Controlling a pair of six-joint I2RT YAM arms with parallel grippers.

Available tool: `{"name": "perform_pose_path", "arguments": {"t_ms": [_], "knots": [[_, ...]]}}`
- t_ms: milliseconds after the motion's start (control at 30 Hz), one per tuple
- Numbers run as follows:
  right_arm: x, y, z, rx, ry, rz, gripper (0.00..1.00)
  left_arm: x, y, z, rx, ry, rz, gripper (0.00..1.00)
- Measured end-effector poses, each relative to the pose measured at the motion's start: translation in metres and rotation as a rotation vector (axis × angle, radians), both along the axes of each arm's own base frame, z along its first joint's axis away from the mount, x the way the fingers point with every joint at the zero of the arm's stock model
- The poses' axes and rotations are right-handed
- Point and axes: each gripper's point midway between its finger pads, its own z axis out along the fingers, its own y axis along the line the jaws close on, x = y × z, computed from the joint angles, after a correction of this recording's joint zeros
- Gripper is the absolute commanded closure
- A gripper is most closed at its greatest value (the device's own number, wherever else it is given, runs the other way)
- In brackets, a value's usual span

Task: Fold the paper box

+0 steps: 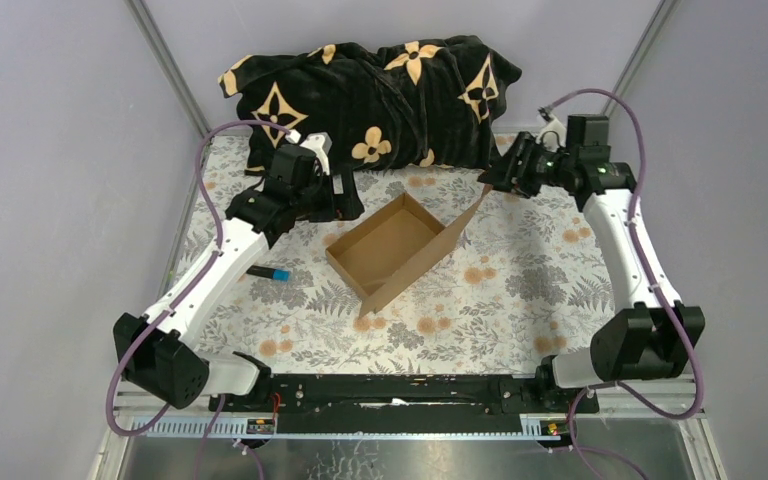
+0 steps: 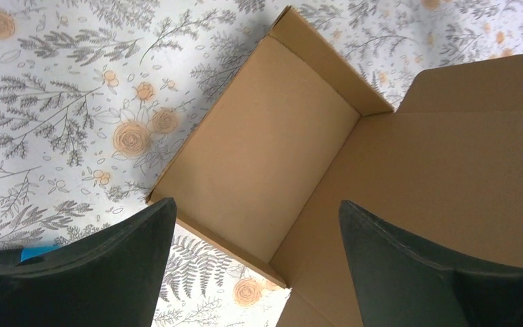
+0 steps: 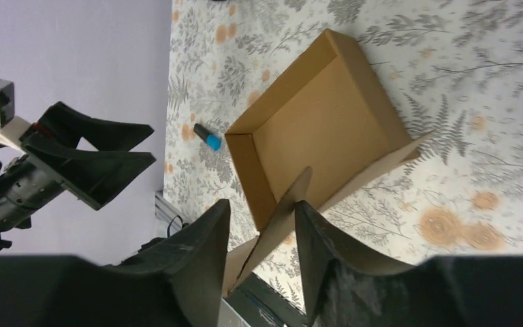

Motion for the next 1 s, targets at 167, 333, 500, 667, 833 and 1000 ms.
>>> {"name": "perform_pose_path", "arguments": {"t_ms": [167,333,500,667,833,1000], "knots": [[0.014,0.035,-0.002,0.020,-0.025,0.078,0.36,0.001,0.008,-0.024,0.019,0.046,0.022,0.05],[0.029,0.039,0.016,0.041,-0.103,0.050,0.28,0.001,0.015,-0.043,0.031,0.086,0.036,0.05],[0.045,0.030,0.034,0.016,-0.181,-0.026,0.21,0.003,0.018,-0.050,0.031,0.094,0.045,0.05],[0.048,0.008,0.040,-0.064,-0.209,-0.162,0.19,0.004,0.021,-0.056,0.033,0.101,0.052,0.05],[0.023,-0.019,0.037,-0.153,-0.230,-0.284,0.16,0.007,0.030,-0.064,0.038,0.112,0.076,0.05],[-0.007,-0.034,0.009,-0.221,-0.186,-0.324,0.18,0.017,0.037,-0.073,0.041,0.128,0.100,0.05]]}}
